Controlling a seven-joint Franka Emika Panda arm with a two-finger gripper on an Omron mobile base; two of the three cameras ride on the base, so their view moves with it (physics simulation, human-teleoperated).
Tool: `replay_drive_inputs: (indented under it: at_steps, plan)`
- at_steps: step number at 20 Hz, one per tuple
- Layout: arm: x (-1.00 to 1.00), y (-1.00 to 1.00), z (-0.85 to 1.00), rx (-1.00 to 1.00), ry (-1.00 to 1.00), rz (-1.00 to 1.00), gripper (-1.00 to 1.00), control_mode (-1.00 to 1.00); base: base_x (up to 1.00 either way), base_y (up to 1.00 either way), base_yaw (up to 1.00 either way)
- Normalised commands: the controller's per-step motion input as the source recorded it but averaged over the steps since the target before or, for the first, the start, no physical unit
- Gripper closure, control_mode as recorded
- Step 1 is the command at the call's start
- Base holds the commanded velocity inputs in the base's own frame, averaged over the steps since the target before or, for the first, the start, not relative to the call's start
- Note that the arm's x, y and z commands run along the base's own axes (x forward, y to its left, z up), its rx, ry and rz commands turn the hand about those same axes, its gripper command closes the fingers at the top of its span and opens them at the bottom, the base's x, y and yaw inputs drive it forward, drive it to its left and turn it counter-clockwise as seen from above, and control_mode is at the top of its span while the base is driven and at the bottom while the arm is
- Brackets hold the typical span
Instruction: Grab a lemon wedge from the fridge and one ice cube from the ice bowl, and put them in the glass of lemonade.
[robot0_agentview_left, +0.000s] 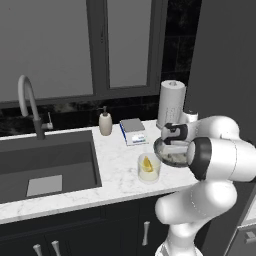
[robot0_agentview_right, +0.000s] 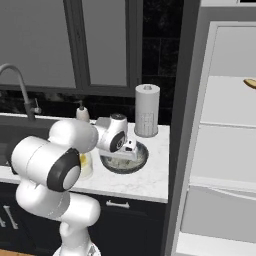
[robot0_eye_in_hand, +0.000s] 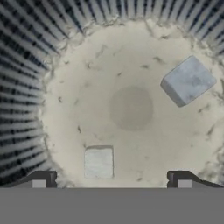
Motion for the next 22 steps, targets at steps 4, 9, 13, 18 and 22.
replay_drive_inputs:
  at_steps: [4,9,13,18,22]
  plan:
    - [0.02,0.0,-0.21,0.0,0.0,0.0,-1.0,-1.0,0.0,0.0,0.0]
    - [0.0,0.0,-0.09,0.0,0.0,0.0,-1.0,-1.0,0.0,0.0,0.0]
    - [0.0,0.0,-0.12,0.0,0.0,0.0,-1.0,-1.0,0.0,0.0,0.0]
    - [0.09,-0.02,-0.14,0.0,0.0,0.0,-1.0,-1.0,0.0,0.0,0.0]
    - [0.05,-0.01,-0.1,0.0,0.0,0.0,-1.0,-1.0,0.0,0.0,0.0]
